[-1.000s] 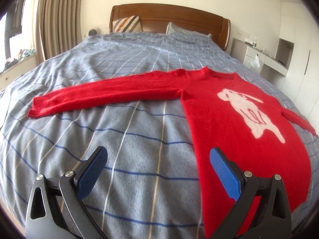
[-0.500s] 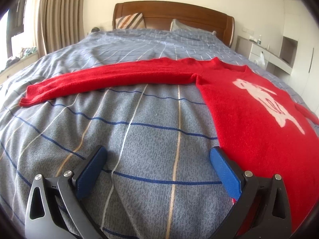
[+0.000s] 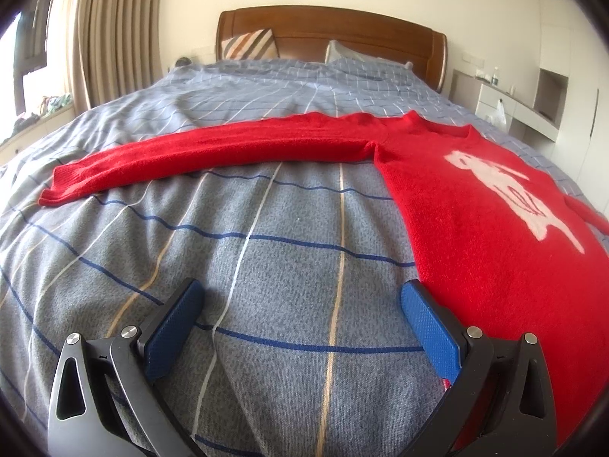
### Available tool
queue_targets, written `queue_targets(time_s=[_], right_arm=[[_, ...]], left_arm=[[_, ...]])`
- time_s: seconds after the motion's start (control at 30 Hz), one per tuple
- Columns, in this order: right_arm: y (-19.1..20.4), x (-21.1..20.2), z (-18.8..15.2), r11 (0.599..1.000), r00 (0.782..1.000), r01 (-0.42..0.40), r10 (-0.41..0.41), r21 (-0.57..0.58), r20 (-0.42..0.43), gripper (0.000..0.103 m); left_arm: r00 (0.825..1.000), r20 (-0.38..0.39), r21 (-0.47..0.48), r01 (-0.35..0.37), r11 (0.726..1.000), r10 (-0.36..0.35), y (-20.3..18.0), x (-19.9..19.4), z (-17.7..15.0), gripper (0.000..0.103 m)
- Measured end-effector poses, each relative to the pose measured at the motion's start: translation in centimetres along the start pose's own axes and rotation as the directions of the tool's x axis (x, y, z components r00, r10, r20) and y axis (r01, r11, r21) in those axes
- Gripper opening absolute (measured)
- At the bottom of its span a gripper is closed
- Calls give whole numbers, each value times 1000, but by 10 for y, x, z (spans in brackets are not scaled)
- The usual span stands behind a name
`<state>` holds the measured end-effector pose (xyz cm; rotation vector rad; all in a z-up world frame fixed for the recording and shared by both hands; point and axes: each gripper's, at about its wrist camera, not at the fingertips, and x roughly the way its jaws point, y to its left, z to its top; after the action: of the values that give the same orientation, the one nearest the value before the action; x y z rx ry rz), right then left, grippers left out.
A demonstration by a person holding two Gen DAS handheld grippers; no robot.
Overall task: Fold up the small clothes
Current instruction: 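Lift and fold the side and sleeve across the body with the right gripper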
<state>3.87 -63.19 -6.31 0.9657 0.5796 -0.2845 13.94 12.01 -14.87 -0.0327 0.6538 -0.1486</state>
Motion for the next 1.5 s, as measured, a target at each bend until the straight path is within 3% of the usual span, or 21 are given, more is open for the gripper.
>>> queue_targets(time_s=[0.1, 0.23, 0.37, 0.5, 0.63, 0.73, 0.83, 0.93, 1.03, 1.1, 1.23, 1.3, 1.4, 1.5], right_arm=[[77, -1, 1, 985, 997, -72, 74, -159, 7, 5], [196, 14, -28, 909, 976, -218, 204, -356, -75, 5], [300, 50, -87, 809, 932, -361, 289, -464, -220, 5], [366, 96, -165, 723, 900, -425, 275, -545, -337, 5], [394, 144, -239, 683, 890, -429, 210, -591, -404, 5], [392, 180, -285, 683, 884, -415, 148, -600, -443, 12], [374, 205, -324, 706, 843, -445, 122, -551, -525, 67], [351, 204, -347, 699, 786, -512, 147, -499, -600, 67], [322, 189, -341, 686, 770, -535, 154, -493, -619, 67], [296, 181, -324, 699, 787, -501, 120, -511, -606, 67], [224, 164, -264, 757, 863, -346, 24, -555, -505, 67], [190, 144, -234, 782, 888, -303, 26, -544, -458, 64], [160, 106, -203, 774, 938, -191, -37, -603, -344, 65], [139, 77, -186, 752, 962, -126, -67, -647, -265, 66]], left_arm=[[1000, 4, -1, 1, 1000, -1, 0, -1, 0, 103], [1000, 8, -2, 2, 1000, -2, 0, -2, 0, 103], [1000, 9, -3, 3, 1000, -2, 1, -2, 0, 103], [1000, 10, -2, 2, 1000, -2, 1, -2, -1, 103], [1000, 10, -2, 1, 1000, -1, 1, -2, -1, 103], [1000, 10, -2, 1, 1000, -1, 1, -2, -2, 103], [1000, 10, -2, 1, 1000, -1, 1, -2, -2, 103], [1000, 12, -1, 1, 1000, -1, 1, -2, -2, 103], [1000, 19, 0, -1, 1000, 1, 0, -3, -2, 103], [1000, 22, 0, -2, 1000, 2, 0, -4, -2, 103], [1000, 22, 1, -2, 1000, 2, 0, -4, -3, 103], [1000, 22, 1, -2, 1000, 2, -1, -4, -3, 103], [1000, 23, 1, -2, 1000, 2, -1, -4, -3, 103], [1000, 17, 2, -5, 1000, 5, -1, -4, -3, 103]])
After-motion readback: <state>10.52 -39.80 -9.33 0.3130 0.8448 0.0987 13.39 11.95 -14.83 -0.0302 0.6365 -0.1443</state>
